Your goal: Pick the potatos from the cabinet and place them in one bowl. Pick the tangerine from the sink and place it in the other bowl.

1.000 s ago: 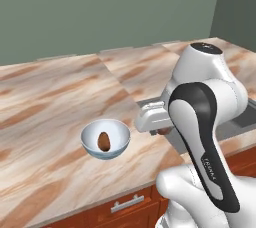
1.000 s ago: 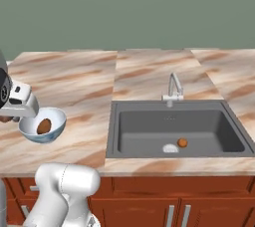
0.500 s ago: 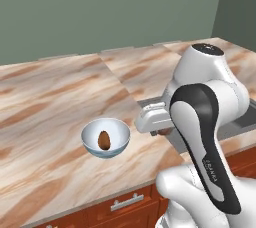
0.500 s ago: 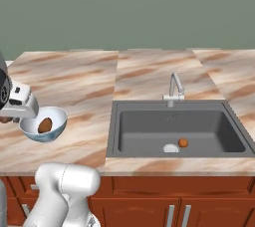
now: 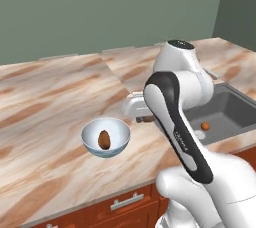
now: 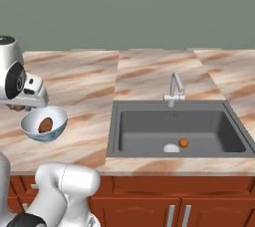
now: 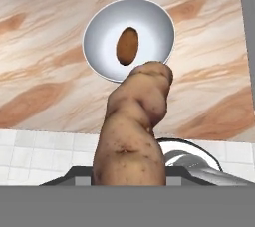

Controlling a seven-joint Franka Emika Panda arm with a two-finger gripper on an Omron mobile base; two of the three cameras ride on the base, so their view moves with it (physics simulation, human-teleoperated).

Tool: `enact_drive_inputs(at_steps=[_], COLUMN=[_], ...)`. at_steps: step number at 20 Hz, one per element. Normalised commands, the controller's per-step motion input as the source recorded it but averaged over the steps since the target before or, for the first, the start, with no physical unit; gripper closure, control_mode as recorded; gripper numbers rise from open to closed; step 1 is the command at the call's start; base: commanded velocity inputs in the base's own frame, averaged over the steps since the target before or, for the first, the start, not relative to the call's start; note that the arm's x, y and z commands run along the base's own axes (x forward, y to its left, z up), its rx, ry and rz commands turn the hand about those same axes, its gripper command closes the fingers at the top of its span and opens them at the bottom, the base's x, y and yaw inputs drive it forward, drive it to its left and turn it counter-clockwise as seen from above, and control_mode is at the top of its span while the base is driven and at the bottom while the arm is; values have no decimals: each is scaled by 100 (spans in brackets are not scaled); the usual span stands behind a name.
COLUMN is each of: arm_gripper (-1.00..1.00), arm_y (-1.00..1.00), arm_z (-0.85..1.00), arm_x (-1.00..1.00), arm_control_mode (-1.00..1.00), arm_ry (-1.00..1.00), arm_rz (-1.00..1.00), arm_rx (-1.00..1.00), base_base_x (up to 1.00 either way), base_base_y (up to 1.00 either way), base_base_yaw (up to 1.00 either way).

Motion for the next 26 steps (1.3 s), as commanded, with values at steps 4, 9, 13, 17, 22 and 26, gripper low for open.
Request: enact_drive_inputs(at_steps=[4, 9, 13, 17, 22, 26], arm_gripper=[100, 100, 100, 100, 100, 100], arm_y=[18, 9, 0, 0, 1, 11], arm_z=[-3, -45, -57, -32, -35, -6], arm_x=[66, 66, 33, 2, 22, 32], arm_control_mode=[-100, -100, -100, -100, -100, -100], arm_ry=[2, -11, -10, -6, 0, 18], arm_rz=[-8, -4, 0, 0, 0, 0], arm_rx=[-3, -8, 3, 17, 8, -2], base_base_x=[0, 0, 0, 0, 0, 0], base_base_y=[0, 0, 0, 0, 0, 0], base_base_yaw=[0, 0, 0, 0, 0, 0])
